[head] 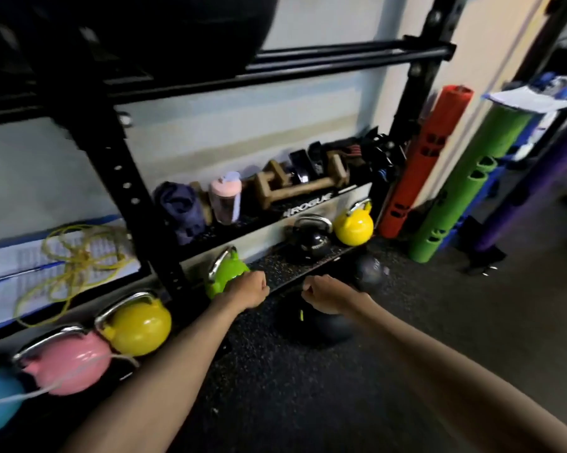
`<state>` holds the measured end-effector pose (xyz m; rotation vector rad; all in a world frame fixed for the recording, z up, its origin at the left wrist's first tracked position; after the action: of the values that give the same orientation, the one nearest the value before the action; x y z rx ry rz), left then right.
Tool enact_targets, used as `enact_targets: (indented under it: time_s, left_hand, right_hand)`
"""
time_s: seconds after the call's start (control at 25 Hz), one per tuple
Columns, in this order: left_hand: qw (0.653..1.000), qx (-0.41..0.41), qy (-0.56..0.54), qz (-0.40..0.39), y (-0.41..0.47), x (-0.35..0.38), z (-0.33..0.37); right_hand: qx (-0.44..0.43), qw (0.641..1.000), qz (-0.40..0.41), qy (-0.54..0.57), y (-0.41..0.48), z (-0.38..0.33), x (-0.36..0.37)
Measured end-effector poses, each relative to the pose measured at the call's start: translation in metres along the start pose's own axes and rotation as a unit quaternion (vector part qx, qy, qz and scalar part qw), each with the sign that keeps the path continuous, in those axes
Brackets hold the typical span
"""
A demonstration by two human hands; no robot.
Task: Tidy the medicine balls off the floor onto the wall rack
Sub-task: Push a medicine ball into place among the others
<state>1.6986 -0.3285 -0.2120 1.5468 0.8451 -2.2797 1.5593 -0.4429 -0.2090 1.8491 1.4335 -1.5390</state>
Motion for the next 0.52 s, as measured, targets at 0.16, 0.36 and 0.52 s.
enact_targets:
  time_s: [0.16, 0.36, 0.52]
  left_hand:
    - [0.997, -0.008, 0.011, -0.079, 0.020, 0.075, 0.081]
    - [0.989, -0.001, 0.009, -0.150, 0.053, 0.137, 0.170]
    - [0.984, -0.005, 0.004, -0.178, 0.085, 0.166, 0.212]
  right_hand:
    - [0.058, 0.996, -0.057, 0.033, -0.027, 0.109, 0.034]
    - [0.112, 0.986, -0.079, 0.090, -0.044, 0.209, 0.060]
    - [0.138, 0.979, -0.095, 0.117, -0.041, 0.262, 0.070]
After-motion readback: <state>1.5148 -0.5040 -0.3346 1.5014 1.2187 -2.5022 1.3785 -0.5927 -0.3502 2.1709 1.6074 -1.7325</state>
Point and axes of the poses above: each hand's wrist, its own y-axis towards the middle knuckle, its own x-axis out of the palm, z = x × y, the point moved 7 cm from there along y, towards the middle knuckle, and after that the axes turned 1 degree about y, right-handed, at the moved point
